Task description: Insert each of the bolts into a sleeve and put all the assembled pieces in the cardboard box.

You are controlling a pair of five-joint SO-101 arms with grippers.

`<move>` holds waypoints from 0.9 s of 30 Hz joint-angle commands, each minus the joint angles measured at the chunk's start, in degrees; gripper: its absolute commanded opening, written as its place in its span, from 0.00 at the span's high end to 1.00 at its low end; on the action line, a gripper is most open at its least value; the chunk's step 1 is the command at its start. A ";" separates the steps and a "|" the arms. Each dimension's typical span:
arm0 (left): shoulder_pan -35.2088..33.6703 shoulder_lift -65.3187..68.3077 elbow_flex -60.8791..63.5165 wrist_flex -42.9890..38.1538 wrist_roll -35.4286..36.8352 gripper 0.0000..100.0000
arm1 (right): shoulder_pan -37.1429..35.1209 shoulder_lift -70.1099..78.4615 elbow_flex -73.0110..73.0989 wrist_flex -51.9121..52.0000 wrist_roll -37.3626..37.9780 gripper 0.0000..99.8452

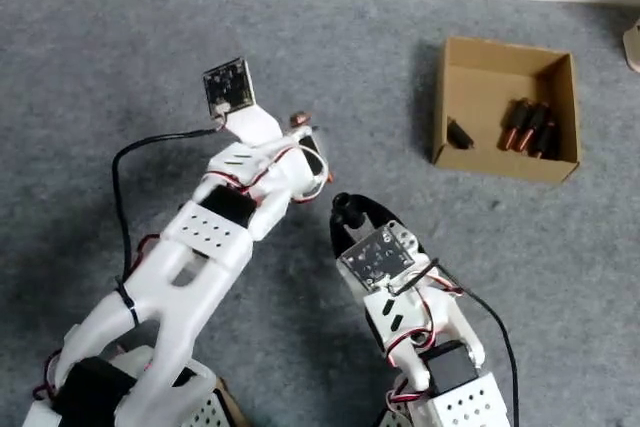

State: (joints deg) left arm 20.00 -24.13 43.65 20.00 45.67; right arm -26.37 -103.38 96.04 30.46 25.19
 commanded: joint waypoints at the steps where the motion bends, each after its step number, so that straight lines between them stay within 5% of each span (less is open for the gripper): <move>1: 0.75 -7.96 0.57 -1.93 -1.76 0.99 | -0.57 -1.19 6.64 0.13 0.88 1.00; 10: 0.75 -26.15 9.01 -1.85 -1.58 0.99 | -0.66 -1.01 6.64 0.31 0.97 1.00; 27: 6.64 -28.18 13.32 2.29 1.76 0.99 | -0.48 -0.92 6.73 0.40 0.97 0.99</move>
State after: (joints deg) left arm 25.63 -50.51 57.80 21.93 47.25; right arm -26.29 -103.38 96.04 30.81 25.45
